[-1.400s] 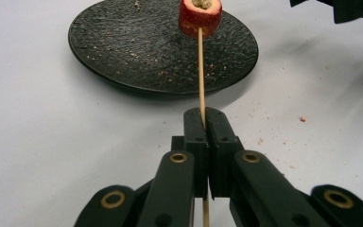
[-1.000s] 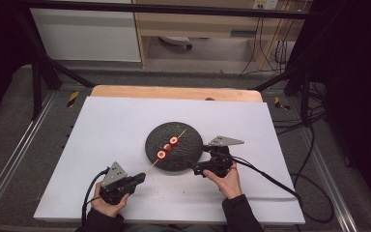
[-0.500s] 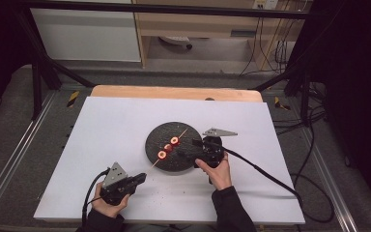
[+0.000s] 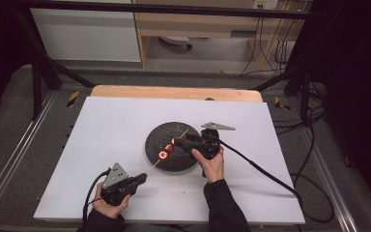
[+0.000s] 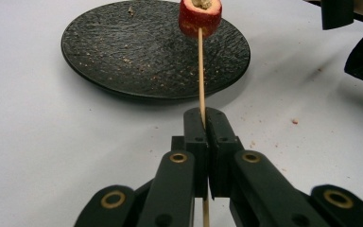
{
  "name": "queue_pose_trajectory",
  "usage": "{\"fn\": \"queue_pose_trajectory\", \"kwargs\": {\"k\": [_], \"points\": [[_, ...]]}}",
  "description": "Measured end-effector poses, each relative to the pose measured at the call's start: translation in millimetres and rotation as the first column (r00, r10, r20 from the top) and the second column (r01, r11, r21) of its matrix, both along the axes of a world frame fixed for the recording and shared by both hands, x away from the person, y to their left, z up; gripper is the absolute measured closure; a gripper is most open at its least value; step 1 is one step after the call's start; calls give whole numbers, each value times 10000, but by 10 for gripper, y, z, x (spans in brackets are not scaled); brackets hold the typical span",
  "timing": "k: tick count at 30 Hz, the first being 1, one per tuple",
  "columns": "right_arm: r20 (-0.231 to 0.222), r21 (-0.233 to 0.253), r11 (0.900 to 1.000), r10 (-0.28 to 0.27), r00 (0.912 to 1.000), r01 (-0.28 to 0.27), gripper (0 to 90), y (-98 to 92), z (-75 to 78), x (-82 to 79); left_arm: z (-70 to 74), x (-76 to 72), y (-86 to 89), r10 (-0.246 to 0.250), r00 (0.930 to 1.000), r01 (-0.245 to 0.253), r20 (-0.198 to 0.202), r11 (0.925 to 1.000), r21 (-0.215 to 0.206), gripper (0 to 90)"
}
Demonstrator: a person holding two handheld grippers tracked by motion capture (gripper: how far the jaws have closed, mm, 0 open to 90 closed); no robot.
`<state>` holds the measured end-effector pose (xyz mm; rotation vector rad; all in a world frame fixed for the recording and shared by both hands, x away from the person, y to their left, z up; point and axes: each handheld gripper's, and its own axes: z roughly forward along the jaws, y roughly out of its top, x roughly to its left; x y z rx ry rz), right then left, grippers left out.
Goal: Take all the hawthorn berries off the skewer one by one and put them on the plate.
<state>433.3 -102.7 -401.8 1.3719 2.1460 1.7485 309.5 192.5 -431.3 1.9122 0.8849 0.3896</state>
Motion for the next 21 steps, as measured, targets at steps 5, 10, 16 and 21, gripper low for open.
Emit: {"fn": "queue_pose_trajectory", "kwargs": {"k": [5,10,16,21], "points": [[-252,261,9996,84,9996,-78,410,23,-48,42,-2,0,-8,-28,10000,28,19,10000,11,881],[-431,455,9988,220,9988,-201,487,39,-70,48,-2,-5,-16,-45,10000,45,33,10000,4,881],[-645,635,9973,419,9970,-378,556,53,-85,36,-6,-9,-23,-30,10000,30,41,10000,22,881],[-780,935,9945,547,9955,-473,599,46,-63,32,1,-10,-17,-34,10000,34,84,10000,-26,881]]}}
